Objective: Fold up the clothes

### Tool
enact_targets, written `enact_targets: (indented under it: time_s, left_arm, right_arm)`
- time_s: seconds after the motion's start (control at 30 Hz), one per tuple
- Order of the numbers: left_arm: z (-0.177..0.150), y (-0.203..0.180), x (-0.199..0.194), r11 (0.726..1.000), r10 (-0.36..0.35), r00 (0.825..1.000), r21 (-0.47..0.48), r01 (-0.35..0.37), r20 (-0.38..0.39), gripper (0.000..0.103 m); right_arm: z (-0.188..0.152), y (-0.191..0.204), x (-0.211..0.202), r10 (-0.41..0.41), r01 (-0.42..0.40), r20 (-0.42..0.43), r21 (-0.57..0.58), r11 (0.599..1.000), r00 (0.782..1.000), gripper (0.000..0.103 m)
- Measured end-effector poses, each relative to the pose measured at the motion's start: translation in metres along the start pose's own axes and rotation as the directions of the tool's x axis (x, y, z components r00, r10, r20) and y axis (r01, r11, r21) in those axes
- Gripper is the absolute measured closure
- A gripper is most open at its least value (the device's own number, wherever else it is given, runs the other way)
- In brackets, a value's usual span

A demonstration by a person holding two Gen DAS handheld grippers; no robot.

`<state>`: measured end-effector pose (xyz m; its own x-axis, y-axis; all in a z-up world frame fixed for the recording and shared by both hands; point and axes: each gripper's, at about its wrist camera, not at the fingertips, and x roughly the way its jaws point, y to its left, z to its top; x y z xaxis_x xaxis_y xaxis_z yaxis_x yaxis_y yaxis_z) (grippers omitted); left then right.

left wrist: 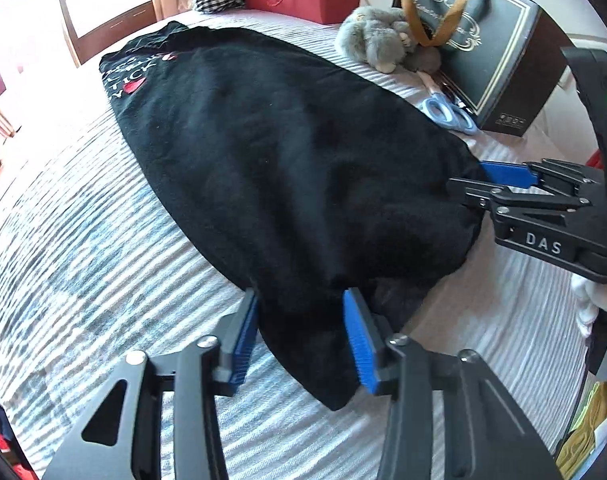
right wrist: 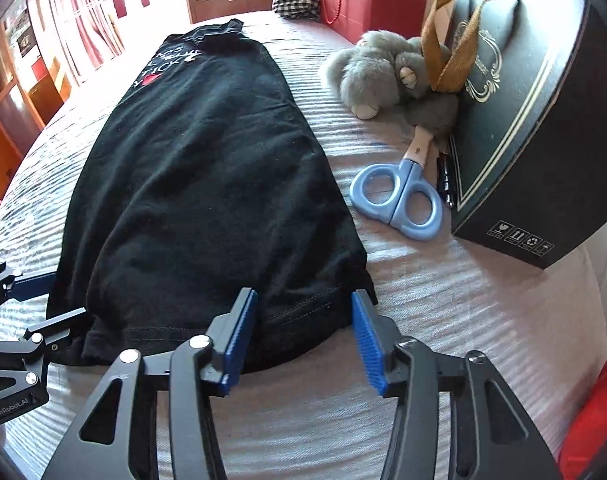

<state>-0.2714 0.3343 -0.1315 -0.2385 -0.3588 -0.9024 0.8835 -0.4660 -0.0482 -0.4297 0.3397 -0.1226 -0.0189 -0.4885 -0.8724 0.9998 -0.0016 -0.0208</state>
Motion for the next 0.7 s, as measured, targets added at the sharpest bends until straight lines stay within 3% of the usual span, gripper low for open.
enact_targets:
  time_s: [0.07,0.13,0.2,0.5,0.7]
  left_arm:
    - [0.002,-0.002,0.000,1.000,-0.018,1.000,0.019,0.017,0.004,0.077]
    - [0.003,-0.007,0.000,0.999,-0.026,1.000,0.034,0.026,0.005,0.092]
    - [0.004,-0.007,-0.006,0.997,-0.033,0.999,0.064,0.032,0.017,0.097]
    - [0.007,0.025,-0.057,0.983,-0.117,0.991,0.149,0.107,0.060,0.098]
    - [-0.017,0.051,-0.090,0.965,-0.185,0.983,0.190,0.181,0.006,0.098]
  right_arm:
    - [0.003,0.000,0.000,0.005,-0.005,-0.008,0.008,1.000,1.000,0.076]
    - [0.005,-0.003,0.001,0.018,-0.017,-0.013,0.039,0.999,1.000,0.079]
    - [0.005,-0.006,0.000,0.044,-0.043,-0.017,0.076,0.996,0.999,0.086]
    - [0.000,0.013,-0.036,0.093,-0.086,-0.033,0.169,0.982,0.995,0.089]
    - [-0.007,0.033,-0.065,0.110,-0.099,-0.035,0.222,0.970,0.993,0.089]
